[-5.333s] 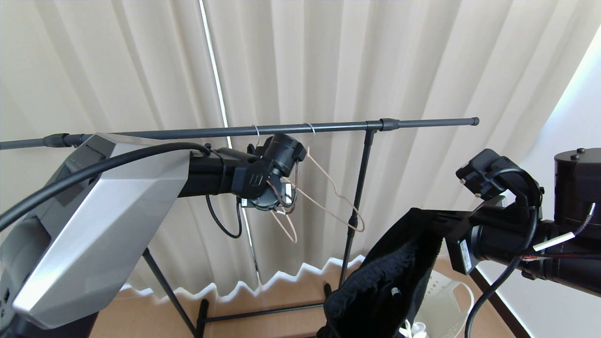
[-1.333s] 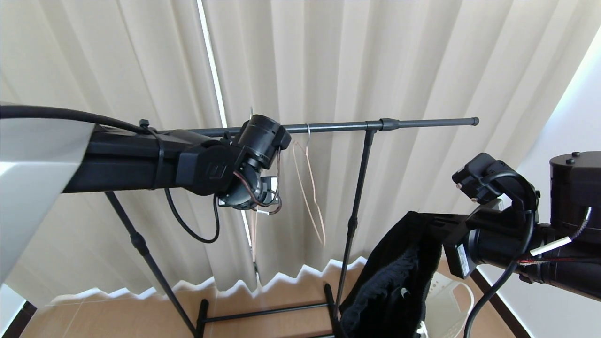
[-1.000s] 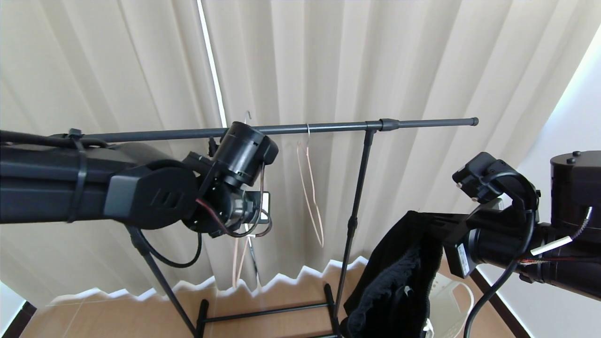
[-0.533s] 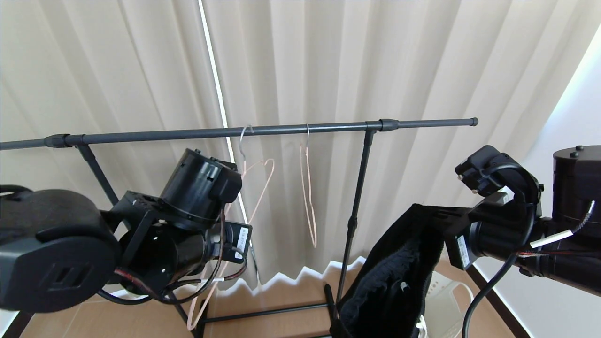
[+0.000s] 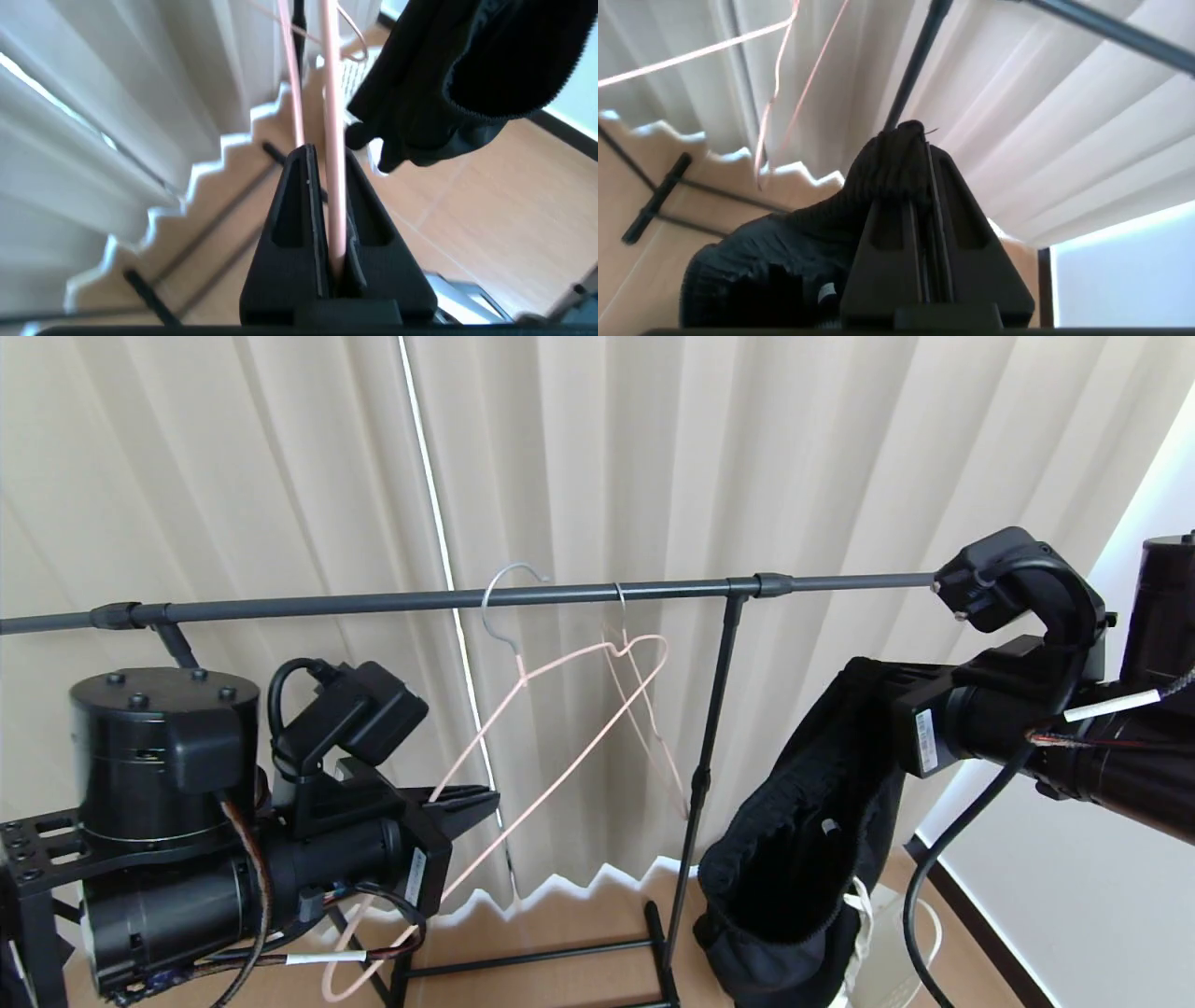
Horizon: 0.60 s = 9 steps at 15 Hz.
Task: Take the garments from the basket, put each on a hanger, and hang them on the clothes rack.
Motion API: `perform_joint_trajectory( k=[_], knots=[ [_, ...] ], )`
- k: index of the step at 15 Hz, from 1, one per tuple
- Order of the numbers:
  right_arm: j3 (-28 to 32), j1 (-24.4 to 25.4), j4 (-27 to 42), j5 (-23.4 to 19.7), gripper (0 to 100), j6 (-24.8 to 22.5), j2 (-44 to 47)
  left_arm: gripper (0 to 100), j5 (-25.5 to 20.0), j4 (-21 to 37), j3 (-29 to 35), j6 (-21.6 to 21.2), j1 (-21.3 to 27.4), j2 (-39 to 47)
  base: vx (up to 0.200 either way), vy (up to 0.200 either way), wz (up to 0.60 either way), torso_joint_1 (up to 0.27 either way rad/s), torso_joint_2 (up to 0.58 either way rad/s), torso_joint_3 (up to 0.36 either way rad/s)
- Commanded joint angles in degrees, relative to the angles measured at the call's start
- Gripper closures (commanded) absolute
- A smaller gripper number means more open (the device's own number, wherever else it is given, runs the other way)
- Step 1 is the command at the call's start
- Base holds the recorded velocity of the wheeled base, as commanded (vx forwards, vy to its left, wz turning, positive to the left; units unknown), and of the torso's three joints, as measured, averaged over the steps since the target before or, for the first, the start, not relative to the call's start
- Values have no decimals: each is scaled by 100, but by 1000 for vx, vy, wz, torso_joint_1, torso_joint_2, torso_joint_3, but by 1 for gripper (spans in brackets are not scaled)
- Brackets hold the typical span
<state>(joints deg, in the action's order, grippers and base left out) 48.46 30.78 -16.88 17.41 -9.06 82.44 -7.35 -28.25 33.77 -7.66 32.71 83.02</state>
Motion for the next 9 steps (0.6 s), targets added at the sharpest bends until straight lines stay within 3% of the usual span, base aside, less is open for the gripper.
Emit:
perform_joint_trajectory(
  k=[1, 6, 9],
  knots=[
    [6, -116, -25, 17, 100, -17, 184, 100, -267, -410, -248, -201, -318, -66, 0, 0, 0, 0, 0, 0],
    [164, -230, -456, 659, 100, -8, 747, 100, -662, -550, -362, -518, -344, -84, 0, 0, 0, 0, 0, 0],
    [296, -266, -465, 1001, 100, 0, 887, 100, -1199, -559, -626, -1045, -318, -146, 0, 0, 0, 0, 0, 0]
  ],
)
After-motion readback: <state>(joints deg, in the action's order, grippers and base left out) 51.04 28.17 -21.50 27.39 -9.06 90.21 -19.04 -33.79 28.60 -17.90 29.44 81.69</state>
